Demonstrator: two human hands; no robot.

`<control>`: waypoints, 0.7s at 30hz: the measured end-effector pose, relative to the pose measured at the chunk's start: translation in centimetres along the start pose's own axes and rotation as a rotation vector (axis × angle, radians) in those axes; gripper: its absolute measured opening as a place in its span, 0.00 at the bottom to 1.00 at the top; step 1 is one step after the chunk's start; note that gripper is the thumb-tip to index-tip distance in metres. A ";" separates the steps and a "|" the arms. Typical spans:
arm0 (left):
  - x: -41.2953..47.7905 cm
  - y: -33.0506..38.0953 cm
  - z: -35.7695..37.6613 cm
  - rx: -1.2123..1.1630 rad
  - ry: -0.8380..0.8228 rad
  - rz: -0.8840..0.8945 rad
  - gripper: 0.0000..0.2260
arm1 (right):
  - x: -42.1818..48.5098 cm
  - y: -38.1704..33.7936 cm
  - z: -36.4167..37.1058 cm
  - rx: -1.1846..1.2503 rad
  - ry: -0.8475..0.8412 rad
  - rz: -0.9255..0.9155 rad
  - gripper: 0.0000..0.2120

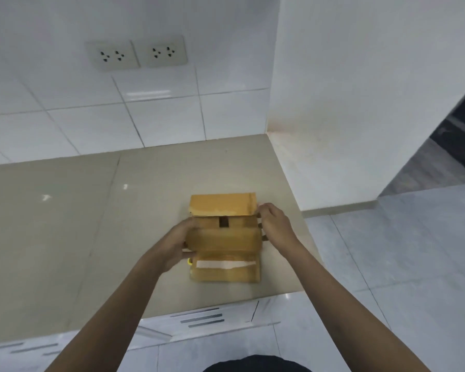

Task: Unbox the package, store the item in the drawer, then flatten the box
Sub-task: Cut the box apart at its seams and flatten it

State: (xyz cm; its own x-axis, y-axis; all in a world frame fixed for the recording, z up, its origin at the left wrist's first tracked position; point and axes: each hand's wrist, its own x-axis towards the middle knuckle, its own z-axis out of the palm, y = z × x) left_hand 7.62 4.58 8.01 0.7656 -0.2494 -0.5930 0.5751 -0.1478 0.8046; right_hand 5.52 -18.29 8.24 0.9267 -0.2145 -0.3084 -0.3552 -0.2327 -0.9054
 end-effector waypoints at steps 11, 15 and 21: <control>-1.0 -3.3 1.8 0.554 -0.053 0.156 0.45 | 0.6 1.3 5.6 -0.831 0.055 -0.102 0.57; -0.5 -1.9 1.9 0.502 0.129 0.149 0.29 | 1.0 1.0 4.4 -0.563 0.023 -0.107 0.54; 1.4 0.7 4.4 1.332 0.461 -0.100 0.49 | 2.2 -0.3 0.2 -0.146 -0.137 0.111 0.25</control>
State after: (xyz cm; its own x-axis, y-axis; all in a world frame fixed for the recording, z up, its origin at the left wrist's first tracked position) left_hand 7.82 -0.09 7.86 0.9117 0.1081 -0.3963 0.1311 -0.9909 0.0313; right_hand 7.71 -18.54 7.82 0.8853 -0.1183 -0.4496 -0.4608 -0.3516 -0.8149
